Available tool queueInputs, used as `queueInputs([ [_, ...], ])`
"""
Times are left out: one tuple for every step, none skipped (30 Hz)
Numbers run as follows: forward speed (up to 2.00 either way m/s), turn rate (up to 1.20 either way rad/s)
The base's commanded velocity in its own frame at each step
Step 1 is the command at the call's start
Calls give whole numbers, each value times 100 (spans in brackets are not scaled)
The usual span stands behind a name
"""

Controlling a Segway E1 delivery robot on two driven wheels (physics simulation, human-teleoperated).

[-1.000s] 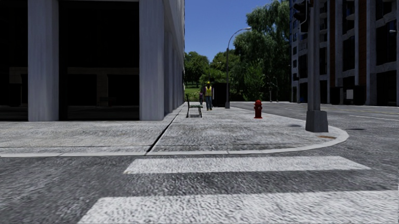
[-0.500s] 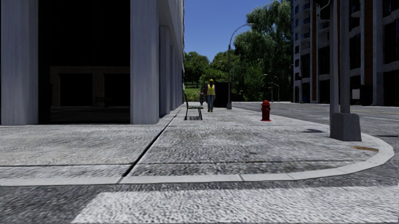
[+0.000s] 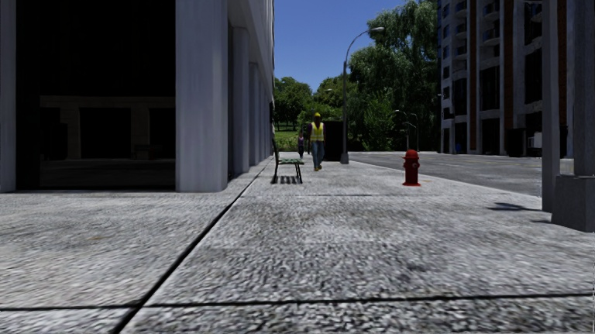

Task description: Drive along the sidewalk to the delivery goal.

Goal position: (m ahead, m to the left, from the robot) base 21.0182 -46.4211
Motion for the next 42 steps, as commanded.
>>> queueInputs([
  [188, 0],
  [188, 0],
  [188, 0],
  [188, 0],
  [188, 0],
  [188, 0],
  [188, 0],
  [188, 0],
  [188, 0],
  [188, 0],
  [188, 0],
  [188, 0],
  [188, 0],
  [188, 0],
  [188, 0],
  [188, 0],
  [188, 0],
  [188, 0],
  [188, 0],
  [188, 0],
  [188, 0],
  [188, 0],
  [188, 0],
  [188, 0],
  [188, 0],
  [188, 0],
  [188, 0],
  [188, 0],
  [188, 0],
  [188, 0],
  [188, 0],
  [188, 0],
  [188, 0],
  [188, 0],
  [188, 0],
  [188, 0],
  [188, 0],
  [187, 0],
  [185, 0],
  [183, 0],
  [183, 0],
  [182, 0],
])
